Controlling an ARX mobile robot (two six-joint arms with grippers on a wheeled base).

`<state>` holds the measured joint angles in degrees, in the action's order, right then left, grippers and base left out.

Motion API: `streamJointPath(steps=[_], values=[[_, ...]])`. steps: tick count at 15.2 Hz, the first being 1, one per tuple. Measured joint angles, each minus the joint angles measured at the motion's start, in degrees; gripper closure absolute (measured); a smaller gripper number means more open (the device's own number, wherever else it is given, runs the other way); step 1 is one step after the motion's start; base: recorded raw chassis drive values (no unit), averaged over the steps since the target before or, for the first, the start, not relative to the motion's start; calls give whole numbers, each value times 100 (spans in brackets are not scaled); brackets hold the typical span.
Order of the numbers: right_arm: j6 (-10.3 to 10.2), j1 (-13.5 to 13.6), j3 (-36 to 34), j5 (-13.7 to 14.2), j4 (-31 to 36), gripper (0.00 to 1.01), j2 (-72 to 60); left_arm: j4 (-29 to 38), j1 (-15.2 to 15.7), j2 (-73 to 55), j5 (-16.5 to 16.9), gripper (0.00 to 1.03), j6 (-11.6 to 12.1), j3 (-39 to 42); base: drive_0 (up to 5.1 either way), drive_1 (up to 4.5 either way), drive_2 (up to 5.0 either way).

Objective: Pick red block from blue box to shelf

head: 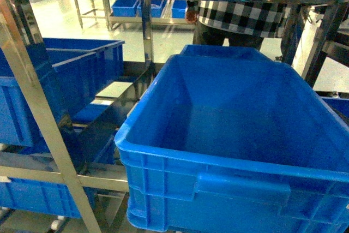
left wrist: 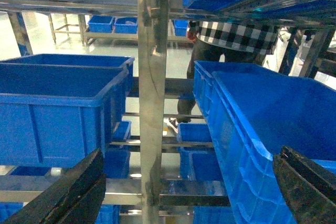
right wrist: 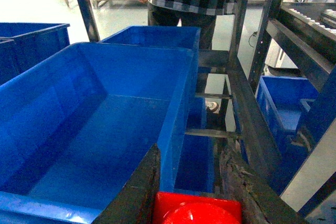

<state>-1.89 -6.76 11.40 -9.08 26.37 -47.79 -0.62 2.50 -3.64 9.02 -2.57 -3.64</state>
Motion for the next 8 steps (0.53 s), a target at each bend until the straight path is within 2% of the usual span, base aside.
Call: streamJointPath(steps=[8], values=[[0,0,0,0,0,72,0,-2,0,0,0,5,0,0,0,0,0]])
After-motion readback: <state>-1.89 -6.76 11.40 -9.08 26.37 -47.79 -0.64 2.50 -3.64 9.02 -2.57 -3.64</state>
